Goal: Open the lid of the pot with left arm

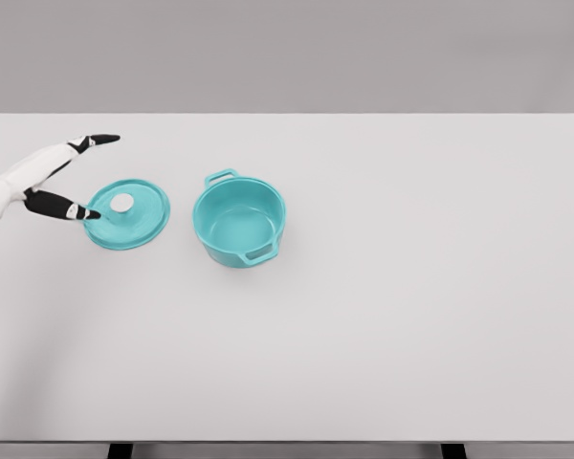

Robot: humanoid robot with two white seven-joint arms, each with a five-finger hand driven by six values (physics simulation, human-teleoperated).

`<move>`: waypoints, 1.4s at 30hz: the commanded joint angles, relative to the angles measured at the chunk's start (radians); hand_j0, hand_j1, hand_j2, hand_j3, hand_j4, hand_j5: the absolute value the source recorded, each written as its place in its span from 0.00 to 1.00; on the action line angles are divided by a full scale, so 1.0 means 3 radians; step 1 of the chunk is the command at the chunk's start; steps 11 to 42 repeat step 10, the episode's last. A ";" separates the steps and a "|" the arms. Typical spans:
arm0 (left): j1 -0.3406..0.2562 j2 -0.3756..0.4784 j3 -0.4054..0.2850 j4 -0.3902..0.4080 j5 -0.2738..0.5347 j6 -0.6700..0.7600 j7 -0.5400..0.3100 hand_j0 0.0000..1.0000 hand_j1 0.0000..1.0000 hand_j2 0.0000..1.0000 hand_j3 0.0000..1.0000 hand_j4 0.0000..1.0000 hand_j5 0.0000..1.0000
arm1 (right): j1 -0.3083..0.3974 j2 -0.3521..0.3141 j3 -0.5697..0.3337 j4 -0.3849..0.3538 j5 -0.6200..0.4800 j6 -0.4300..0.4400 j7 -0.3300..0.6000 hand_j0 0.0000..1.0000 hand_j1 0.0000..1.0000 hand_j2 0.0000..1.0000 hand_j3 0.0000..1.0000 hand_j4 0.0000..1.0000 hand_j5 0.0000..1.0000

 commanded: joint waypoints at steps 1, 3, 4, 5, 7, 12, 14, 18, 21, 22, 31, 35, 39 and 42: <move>0.0000 0.0090 0.0050 -0.0012 0.0024 -0.0050 0.0001 1.00 1.00 1.00 1.00 1.00 1.00 | 0.0000 0.0000 0.0000 0.0001 -0.0002 -0.0001 0.0000 1.00 1.00 1.00 1.00 1.00 1.00; 0.0000 0.0105 0.0055 0.0009 0.0024 -0.0050 0.0001 1.00 1.00 1.00 1.00 1.00 1.00 | 0.0000 0.0000 0.0000 0.0001 -0.0002 -0.0001 0.0000 1.00 1.00 1.00 1.00 1.00 1.00; 0.0000 0.0126 0.0061 0.0014 0.0024 -0.0050 0.0001 1.00 1.00 1.00 1.00 1.00 1.00 | 0.0000 0.0000 0.0000 0.0001 -0.0002 -0.0001 0.0000 1.00 1.00 1.00 1.00 1.00 1.00; 0.0000 0.0141 0.0061 0.0014 0.0024 -0.0050 0.0001 1.00 1.00 1.00 1.00 1.00 1.00 | 0.0000 0.0000 0.0000 0.0001 -0.0002 -0.0001 0.0000 1.00 1.00 1.00 1.00 1.00 1.00; 0.0000 0.0141 0.0061 0.0019 0.0019 -0.0050 0.0001 1.00 1.00 1.00 1.00 1.00 1.00 | 0.0000 0.0000 0.0000 0.0001 -0.0002 -0.0001 0.0000 1.00 1.00 1.00 1.00 1.00 1.00; 0.0005 0.0141 0.0061 0.0019 0.0019 -0.0050 0.0001 1.00 1.00 1.00 1.00 1.00 1.00 | 0.0000 0.0000 0.0000 0.0001 -0.0002 -0.0001 0.0000 1.00 1.00 1.00 1.00 1.00 1.00; 0.0005 0.0141 0.0061 0.0019 0.0019 -0.0050 0.0001 1.00 1.00 1.00 1.00 1.00 1.00 | 0.0000 0.0000 0.0000 0.0001 -0.0002 -0.0001 0.0000 1.00 1.00 1.00 1.00 1.00 1.00; 0.0005 0.0141 0.0061 0.0019 0.0019 -0.0050 0.0001 1.00 1.00 1.00 1.00 1.00 1.00 | 0.0000 0.0000 0.0000 0.0001 -0.0002 -0.0001 0.0000 1.00 1.00 1.00 1.00 1.00 1.00; 0.0005 0.0141 0.0061 0.0019 0.0019 -0.0050 0.0001 1.00 1.00 1.00 1.00 1.00 1.00 | 0.0000 0.0000 0.0000 0.0001 -0.0002 -0.0001 0.0000 1.00 1.00 1.00 1.00 1.00 1.00; 0.0005 0.0141 0.0061 0.0019 0.0019 -0.0050 0.0001 1.00 1.00 1.00 1.00 1.00 1.00 | 0.0000 0.0000 0.0000 0.0001 -0.0002 -0.0001 0.0000 1.00 1.00 1.00 1.00 1.00 1.00; 0.0005 0.0141 0.0061 0.0019 0.0019 -0.0050 0.0001 1.00 1.00 1.00 1.00 1.00 1.00 | 0.0000 0.0000 0.0000 0.0001 -0.0002 -0.0001 0.0000 1.00 1.00 1.00 1.00 1.00 1.00; 0.0005 0.0141 0.0061 0.0019 0.0019 -0.0050 0.0001 1.00 1.00 1.00 1.00 1.00 1.00 | 0.0000 0.0000 0.0000 0.0001 -0.0002 -0.0001 0.0000 1.00 1.00 1.00 1.00 1.00 1.00; 0.0005 0.0141 0.0061 0.0019 0.0019 -0.0050 0.0001 1.00 1.00 1.00 1.00 1.00 1.00 | 0.0000 0.0000 0.0000 0.0001 -0.0002 -0.0001 0.0000 1.00 1.00 1.00 1.00 1.00 1.00; 0.0005 0.0141 0.0061 0.0019 0.0019 -0.0050 0.0001 1.00 1.00 1.00 1.00 1.00 1.00 | 0.0000 0.0000 0.0000 0.0001 -0.0002 -0.0001 0.0000 1.00 1.00 1.00 1.00 1.00 1.00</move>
